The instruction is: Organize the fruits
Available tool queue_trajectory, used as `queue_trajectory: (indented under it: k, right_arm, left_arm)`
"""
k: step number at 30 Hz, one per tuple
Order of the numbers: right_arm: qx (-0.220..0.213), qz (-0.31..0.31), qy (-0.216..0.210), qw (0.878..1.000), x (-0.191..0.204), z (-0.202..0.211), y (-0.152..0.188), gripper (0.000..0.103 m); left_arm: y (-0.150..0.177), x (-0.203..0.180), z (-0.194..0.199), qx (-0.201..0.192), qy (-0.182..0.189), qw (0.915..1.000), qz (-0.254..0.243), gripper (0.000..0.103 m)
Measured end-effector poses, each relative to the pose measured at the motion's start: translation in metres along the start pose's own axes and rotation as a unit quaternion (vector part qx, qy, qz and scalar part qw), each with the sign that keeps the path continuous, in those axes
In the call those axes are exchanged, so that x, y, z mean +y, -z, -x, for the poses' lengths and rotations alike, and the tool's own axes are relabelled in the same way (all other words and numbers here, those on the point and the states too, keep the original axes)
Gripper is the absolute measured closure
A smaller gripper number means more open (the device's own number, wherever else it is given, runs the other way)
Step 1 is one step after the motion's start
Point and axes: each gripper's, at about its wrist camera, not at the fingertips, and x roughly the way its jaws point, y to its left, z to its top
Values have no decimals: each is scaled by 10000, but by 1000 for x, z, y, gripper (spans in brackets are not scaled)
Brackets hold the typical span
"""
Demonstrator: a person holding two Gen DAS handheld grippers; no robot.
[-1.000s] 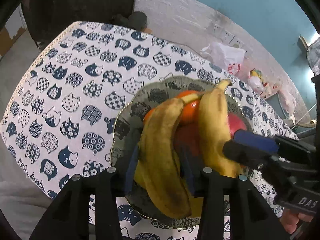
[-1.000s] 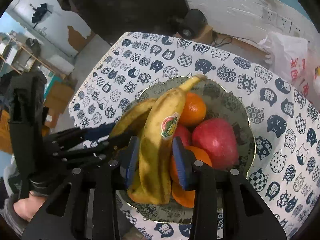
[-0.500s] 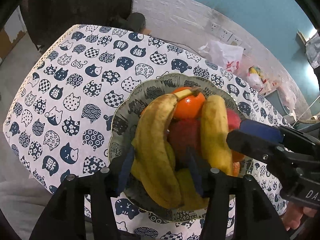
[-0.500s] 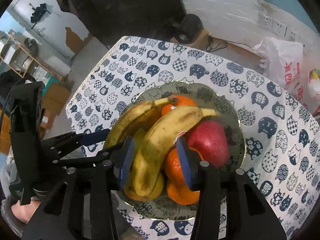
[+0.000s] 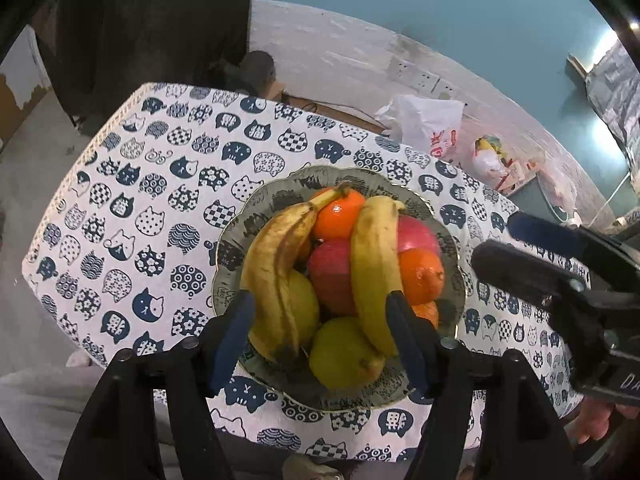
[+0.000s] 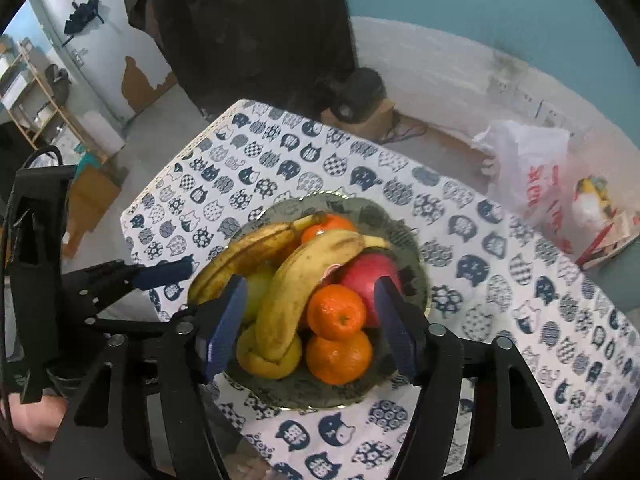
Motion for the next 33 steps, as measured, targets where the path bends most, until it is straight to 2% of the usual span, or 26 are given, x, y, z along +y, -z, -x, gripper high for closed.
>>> queue_trajectory:
  k: [5, 10, 17, 33]
  right_arm:
    - [-209, 57, 236, 9995, 0, 21, 3, 31]
    - [-352, 143, 477, 9981, 0, 40, 9, 30]
    - [-497, 156, 642, 9966, -5, 62, 19, 29]
    - [-652, 184, 818, 9943, -13, 96, 39, 29]
  left_arm:
    - [4, -6, 18, -79, -19, 9999, -74, 33]
    - [6, -14, 40, -299, -174, 9991, -232, 25]
    - [11, -31, 68, -564, -330, 9965, -525, 17]
    - [19, -55, 101, -861, -349, 9930, -732, 8]
